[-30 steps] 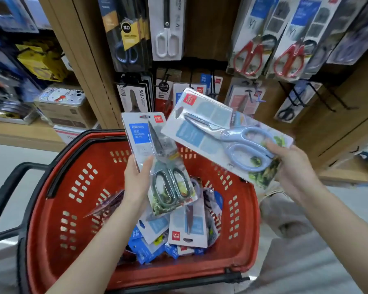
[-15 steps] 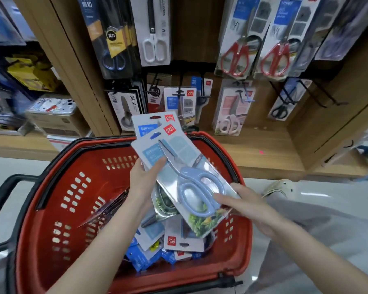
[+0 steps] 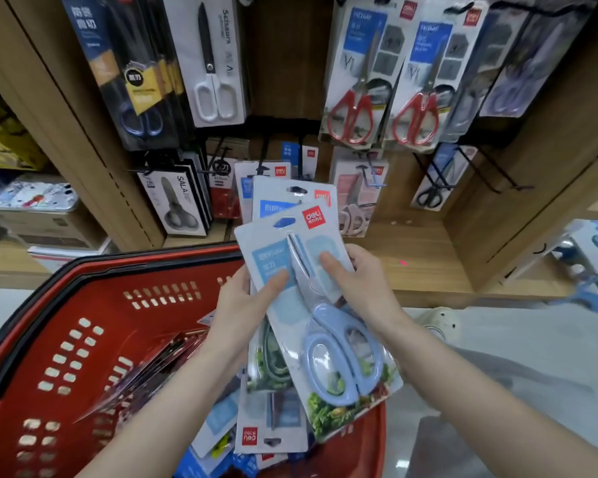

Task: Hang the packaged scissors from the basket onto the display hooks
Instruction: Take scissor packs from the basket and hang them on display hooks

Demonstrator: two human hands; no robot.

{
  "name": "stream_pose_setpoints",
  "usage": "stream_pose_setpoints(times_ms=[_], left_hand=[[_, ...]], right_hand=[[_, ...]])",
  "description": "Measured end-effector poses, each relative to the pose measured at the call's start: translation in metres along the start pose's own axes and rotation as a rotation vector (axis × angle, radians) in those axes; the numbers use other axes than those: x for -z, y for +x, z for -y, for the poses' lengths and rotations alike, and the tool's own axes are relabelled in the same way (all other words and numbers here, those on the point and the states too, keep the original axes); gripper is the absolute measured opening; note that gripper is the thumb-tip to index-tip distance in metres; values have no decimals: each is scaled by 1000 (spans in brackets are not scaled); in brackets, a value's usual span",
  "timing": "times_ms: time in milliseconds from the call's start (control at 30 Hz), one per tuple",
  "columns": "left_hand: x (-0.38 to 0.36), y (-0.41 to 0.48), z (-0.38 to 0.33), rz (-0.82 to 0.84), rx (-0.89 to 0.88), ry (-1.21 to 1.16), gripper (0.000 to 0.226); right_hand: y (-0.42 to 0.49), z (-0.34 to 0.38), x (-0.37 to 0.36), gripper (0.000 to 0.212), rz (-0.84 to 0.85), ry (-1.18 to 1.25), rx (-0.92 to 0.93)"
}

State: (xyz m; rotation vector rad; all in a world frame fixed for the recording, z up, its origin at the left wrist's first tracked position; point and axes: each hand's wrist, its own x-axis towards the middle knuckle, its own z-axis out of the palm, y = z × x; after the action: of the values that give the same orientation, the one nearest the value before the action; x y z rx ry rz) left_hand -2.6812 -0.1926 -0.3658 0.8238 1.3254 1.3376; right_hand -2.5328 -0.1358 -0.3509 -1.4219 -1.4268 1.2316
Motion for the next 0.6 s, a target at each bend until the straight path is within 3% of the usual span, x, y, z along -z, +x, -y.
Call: stream_pose_setpoints(times_ms=[167,300,400,600], left_hand=[[4,11,3,74,112,2,42],[12,21,5,59,144,-16,39],[17,32,1,-25,116,-31,30],[19,62,-13,-221,6,-49,15]], right_hand=[[18,-2,15,13,-77,61,29],[43,3,44,15,-195,200,-58],[59,5,71,21,-248,188,-24],[82,-13,120,13,-443,134,53]])
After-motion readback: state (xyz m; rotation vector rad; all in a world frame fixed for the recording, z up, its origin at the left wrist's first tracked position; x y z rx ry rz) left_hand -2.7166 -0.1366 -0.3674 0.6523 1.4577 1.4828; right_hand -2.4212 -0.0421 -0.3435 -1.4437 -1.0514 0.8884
